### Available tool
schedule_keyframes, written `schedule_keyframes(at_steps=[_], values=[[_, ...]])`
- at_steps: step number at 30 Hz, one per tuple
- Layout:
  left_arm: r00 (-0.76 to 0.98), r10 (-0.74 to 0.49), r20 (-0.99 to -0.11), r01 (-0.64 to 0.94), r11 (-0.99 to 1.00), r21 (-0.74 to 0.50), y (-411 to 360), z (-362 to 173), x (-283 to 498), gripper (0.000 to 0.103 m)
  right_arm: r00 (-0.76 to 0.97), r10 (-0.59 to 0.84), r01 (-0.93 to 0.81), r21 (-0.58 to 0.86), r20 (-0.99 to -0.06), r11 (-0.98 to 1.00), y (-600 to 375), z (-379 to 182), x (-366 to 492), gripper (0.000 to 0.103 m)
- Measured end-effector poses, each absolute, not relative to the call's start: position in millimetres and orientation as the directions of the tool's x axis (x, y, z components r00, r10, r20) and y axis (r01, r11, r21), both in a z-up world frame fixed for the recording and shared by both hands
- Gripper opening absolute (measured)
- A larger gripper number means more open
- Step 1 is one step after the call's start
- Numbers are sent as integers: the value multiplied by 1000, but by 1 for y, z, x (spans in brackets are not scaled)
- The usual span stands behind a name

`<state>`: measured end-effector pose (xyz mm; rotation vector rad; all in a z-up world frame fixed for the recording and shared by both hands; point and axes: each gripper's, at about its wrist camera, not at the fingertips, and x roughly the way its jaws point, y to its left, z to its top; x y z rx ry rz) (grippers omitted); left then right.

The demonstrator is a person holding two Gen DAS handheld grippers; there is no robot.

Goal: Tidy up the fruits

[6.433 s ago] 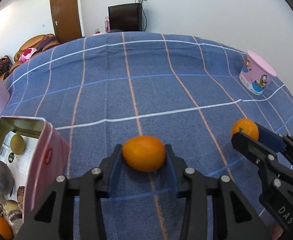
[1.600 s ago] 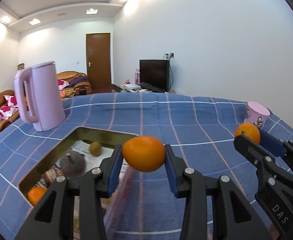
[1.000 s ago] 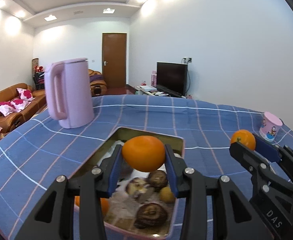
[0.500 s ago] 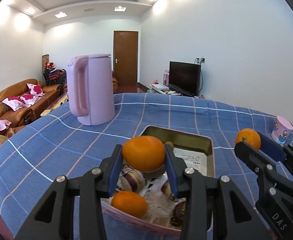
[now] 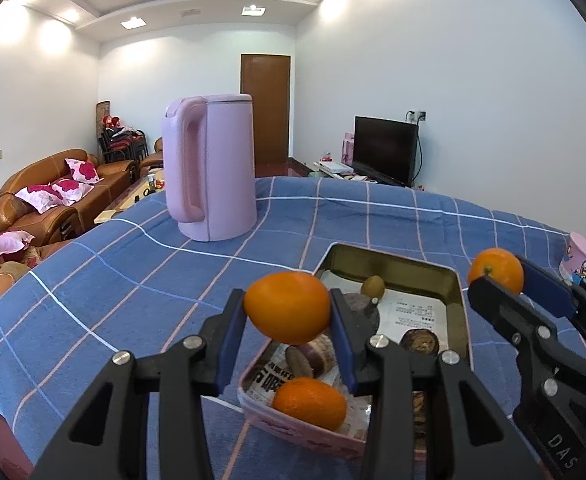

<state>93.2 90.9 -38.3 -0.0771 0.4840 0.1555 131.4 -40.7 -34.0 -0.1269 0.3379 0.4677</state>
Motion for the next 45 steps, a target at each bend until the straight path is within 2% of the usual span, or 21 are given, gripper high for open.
schedule_keyframes(at_steps=[29, 36, 40, 42, 45], values=[[834, 86, -545, -127, 991, -37, 99, -56, 104, 43, 754, 427, -506, -28, -500, 862, -15, -59, 150, 41], [839, 91, -537, -127, 991, -31, 97, -55, 102, 45, 751, 418, -498, -22, -512, 867, -16, -60, 150, 45], [844, 102, -527, -144, 989, -40, 101, -53, 98, 56, 751, 412, -490, -15, -516, 872, -18, -60, 150, 50], [850, 109, -516, -155, 987, -47, 103, -51, 95, 69, 766, 400, -472, -19, -503, 881, -21, -59, 147, 53], [873, 112, -475, -156, 986, -53, 103, -45, 88, 72, 802, 378, -442, -33, -463, 896, -27, -55, 139, 55]])
